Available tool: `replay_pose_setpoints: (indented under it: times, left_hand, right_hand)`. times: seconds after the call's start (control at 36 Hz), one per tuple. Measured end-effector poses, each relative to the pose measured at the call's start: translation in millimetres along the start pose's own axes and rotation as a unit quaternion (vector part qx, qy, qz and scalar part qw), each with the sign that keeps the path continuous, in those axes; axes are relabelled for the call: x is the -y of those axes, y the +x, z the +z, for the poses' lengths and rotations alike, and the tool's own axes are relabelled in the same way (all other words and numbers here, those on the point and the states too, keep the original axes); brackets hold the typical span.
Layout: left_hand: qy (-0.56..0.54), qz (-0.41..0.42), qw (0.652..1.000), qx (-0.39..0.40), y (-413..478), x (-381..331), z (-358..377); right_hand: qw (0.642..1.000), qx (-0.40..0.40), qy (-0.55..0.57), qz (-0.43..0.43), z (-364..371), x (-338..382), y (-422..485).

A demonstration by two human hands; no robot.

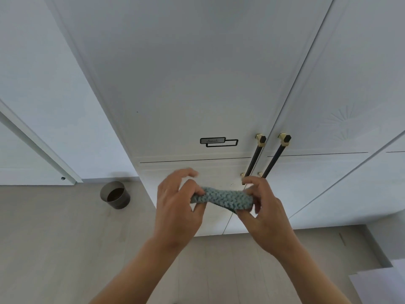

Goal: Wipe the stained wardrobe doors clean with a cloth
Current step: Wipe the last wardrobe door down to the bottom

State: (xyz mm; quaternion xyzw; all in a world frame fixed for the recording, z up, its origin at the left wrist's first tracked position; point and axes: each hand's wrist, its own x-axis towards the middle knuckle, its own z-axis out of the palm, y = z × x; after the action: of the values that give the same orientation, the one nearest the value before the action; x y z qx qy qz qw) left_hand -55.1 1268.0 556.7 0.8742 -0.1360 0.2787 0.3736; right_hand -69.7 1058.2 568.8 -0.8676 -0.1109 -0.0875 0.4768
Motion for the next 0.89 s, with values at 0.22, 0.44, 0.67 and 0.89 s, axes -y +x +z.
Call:
replay_pose_setpoints:
  times: [0.22,0.44,0.67,0.89]
  left_hand:
    - [-0.05,-0.084,0.981,0.169,-26,26,28]
    - [-0.017,0.108,0.975,0.193,-47,49,85]
    - [-0.019,0.249,0.944,0.216,-63,69,116]
    - [-0.035,0.243,0.941,0.233,-93,108,133]
  right_hand:
    - [0.778,-0.175,0.418,0.434,52,-40,-12]
    - [0.631,-0.08,0.643,0.426,97,-42,-27]
    - [0.566,-0.11,0.693,0.432,108,-73,-29]
    - [0.584,-0.047,0.724,0.364,125,-131,-23]
